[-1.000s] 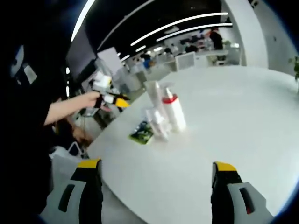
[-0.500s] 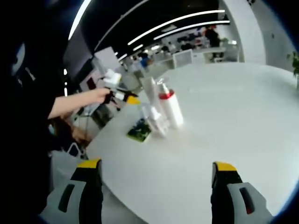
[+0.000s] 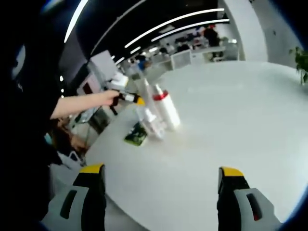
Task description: Arrange the skincare products in the storage area until every visible bottle or jar stands upright without overlapping.
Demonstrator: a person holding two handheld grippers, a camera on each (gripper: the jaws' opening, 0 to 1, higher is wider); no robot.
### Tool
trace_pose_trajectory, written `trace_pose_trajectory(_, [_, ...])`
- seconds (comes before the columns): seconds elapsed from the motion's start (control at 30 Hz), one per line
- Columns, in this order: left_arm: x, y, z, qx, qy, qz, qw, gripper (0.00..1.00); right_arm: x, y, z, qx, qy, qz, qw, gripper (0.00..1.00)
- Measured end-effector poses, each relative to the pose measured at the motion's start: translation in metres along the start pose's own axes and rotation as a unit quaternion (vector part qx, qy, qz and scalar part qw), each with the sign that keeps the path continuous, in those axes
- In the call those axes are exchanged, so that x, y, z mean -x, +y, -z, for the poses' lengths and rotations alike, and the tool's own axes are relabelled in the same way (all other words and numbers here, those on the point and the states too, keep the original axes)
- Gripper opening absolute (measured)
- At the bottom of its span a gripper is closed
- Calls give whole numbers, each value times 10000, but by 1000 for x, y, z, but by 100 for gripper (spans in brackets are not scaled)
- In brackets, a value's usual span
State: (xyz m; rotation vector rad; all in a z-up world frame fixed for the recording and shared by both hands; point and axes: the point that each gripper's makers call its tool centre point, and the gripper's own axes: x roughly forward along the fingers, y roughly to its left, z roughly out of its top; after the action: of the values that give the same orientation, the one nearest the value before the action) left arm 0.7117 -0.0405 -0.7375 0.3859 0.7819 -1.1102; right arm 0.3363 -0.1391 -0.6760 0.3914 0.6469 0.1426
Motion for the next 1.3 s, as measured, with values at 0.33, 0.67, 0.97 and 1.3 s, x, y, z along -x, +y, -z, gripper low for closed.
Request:
trace_pose_trajectory(0.33, [-26, 12, -5, -180, -83, -63, 9998, 72, -6, -6, 9, -157, 44, 8, 9999, 99])
trace_pose_trajectory(0.67, [-42, 18, -16, -452, -157, -141, 9988, 65, -10, -10, 15, -261, 75, 26, 9996, 98])
trace_pose_trajectory(0.97, [-59, 28, -20, -607, -135, -130, 9980, 60, -12, -15, 20, -356, 117, 17, 9993, 98])
trace_pose_trajectory(1.3, [-81, 45, -19, -667, -71, -75, 9977, 56, -16, -18, 21, -375, 148, 16, 9992, 98])
